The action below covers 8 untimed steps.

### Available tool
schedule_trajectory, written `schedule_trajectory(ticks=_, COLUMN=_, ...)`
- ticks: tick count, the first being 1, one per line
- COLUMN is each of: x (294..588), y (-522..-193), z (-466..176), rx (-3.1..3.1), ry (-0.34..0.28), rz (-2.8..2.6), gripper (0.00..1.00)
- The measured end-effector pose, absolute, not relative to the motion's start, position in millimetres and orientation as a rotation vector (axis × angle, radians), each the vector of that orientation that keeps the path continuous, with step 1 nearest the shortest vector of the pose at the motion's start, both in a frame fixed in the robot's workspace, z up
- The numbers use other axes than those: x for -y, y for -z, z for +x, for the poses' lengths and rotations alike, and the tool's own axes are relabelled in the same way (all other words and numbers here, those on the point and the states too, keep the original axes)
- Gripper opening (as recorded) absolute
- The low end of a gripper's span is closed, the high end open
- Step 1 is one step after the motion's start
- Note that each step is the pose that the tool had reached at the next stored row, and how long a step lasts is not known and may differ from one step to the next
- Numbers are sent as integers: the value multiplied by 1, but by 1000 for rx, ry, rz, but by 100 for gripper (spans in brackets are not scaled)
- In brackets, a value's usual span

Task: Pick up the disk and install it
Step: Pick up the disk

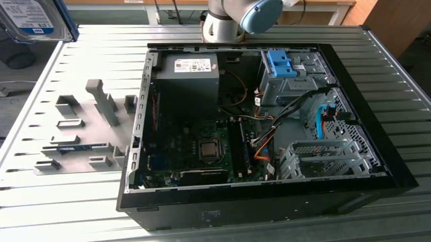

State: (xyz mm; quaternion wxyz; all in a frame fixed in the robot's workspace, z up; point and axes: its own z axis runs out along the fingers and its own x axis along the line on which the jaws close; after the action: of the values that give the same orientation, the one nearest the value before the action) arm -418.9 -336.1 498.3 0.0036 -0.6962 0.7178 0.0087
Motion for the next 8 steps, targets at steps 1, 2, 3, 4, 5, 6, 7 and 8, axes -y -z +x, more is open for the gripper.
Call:
schedule_trajectory(ticks=1, x=336, y=-498, z=-418, rx=-2250, ry=-27, rz=-2182, gripper=37)
schedule_trajectory(ticks=2, x=336, y=-498, z=-416, rx=-2250, ry=-27, rz=-2182, gripper=37)
schedule_trajectory(ticks=3, x=336, y=-498, z=-414, rx=-2250, ry=-27, rz=-2182, gripper=37)
schedule_trajectory(ticks=4, x=336, y=-498, z=-412, rx=-2250, ry=-27, rz=-2182, gripper=37)
schedule_trajectory(ticks=5, x=336, y=-498, z=-410, rx=-2250, ry=-27, rz=-2182, gripper=37)
schedule_trajectory(ticks=6, x=336, y=-498, z=-408, rx=-2250, ry=-27, rz=-2182, gripper=37)
schedule_trajectory(ticks=7, x=336, y=-498, z=-406, rx=-2250, ry=-27, rz=-2182, gripper=37)
schedule_trajectory(ticks=8, x=336, y=-498, z=-404, rx=-2250, ry=-27, rz=-2182, gripper=37)
